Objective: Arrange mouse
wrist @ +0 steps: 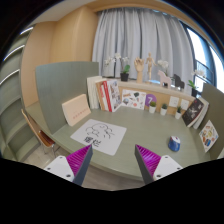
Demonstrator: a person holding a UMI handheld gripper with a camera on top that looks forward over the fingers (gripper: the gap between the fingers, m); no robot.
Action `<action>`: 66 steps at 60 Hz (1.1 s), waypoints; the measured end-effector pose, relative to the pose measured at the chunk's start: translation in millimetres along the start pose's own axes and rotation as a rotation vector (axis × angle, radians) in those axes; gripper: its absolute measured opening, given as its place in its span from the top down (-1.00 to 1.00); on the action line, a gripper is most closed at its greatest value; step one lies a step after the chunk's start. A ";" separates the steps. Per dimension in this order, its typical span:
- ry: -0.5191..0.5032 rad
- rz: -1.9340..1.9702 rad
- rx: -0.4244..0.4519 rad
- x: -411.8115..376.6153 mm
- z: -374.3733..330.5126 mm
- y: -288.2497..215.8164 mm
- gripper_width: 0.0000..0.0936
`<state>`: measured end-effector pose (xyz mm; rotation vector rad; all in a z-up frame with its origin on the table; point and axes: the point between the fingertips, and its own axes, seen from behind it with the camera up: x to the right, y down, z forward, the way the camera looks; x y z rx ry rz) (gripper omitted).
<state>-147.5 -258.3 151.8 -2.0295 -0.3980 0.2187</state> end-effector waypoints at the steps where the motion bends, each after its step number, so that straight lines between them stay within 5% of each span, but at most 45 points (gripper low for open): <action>1: 0.008 0.006 -0.018 3.6 -0.5 7.4 -0.84; 15: 0.158 0.087 -0.158 113.1 14.5 99.5 -0.84; 31: 0.334 0.192 -0.202 258.7 54.3 111.6 -0.80; 54: 0.320 0.254 -0.268 342.5 168.6 89.7 -0.79; 66: 0.331 0.305 -0.300 356.7 196.4 85.1 -0.32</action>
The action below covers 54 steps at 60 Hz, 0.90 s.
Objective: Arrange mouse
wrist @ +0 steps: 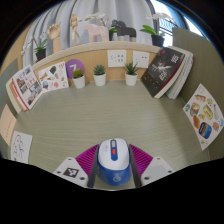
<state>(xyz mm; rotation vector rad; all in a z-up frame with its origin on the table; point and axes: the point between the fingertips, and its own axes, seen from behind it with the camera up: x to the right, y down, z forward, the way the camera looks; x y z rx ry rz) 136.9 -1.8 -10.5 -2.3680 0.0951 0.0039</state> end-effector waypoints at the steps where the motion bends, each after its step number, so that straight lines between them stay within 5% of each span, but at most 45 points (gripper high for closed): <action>1: 0.009 -0.004 0.009 -0.2 2.0 -2.2 -0.12; 15: 0.037 -0.014 0.043 1.7 3.7 -3.9 0.07; 28: 0.098 0.057 -0.042 -0.2 -1.2 -6.8 0.26; 46: 0.124 0.084 0.319 -117.1 -145.1 -177.7 0.27; 54: 0.042 0.065 0.377 -219.3 -180.2 -202.6 0.27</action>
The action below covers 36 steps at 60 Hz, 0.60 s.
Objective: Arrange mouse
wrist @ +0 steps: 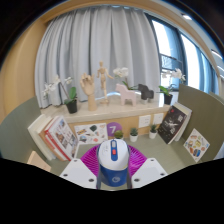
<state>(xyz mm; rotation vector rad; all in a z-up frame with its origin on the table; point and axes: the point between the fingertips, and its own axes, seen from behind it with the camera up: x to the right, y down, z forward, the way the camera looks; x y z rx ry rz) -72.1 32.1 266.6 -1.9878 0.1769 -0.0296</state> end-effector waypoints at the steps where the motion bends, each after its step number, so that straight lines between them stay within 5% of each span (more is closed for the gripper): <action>1: -0.014 -0.002 -0.001 -13.5 -1.8 1.1 0.27; 15: -0.133 -0.069 -0.158 -156.7 7.2 117.1 0.27; 26: -0.118 -0.065 -0.333 -185.8 19.9 238.8 0.27; 36: -0.094 -0.051 -0.412 -182.6 22.7 298.2 0.27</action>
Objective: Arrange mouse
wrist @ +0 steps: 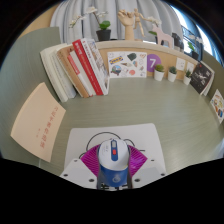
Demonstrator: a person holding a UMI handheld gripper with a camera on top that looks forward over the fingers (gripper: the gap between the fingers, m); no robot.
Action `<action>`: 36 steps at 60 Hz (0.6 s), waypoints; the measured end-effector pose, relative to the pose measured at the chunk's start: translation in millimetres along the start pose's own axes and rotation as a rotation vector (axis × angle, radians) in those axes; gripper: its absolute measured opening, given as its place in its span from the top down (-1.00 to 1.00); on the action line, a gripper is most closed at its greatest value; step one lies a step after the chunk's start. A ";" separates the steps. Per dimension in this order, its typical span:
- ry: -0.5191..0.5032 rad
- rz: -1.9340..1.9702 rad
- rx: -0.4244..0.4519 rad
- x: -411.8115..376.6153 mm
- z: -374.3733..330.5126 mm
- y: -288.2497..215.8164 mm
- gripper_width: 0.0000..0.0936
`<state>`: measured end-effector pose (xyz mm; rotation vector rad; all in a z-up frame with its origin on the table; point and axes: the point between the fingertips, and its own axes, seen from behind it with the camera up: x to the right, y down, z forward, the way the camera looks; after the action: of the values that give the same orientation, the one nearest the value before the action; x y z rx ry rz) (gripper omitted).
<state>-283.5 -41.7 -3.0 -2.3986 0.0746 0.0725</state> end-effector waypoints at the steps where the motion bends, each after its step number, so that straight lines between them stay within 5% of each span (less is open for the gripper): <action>1: 0.003 0.004 -0.007 0.4 2.4 4.5 0.27; 3: 0.004 0.019 -0.025 0.9 4.4 13.0 0.11; 6: 0.016 0.019 0.012 2.9 6.2 9.4 0.17; 16: 0.016 -0.046 0.021 -2.4 6.7 10.1 -0.16; 23: -0.032 -0.009 0.005 -8.9 -9.3 3.5 -0.83; 36: -0.016 -0.039 0.117 19.4 -85.8 -47.8 -0.86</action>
<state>-257.9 -65.2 91.0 -2.2809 0.0241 0.0677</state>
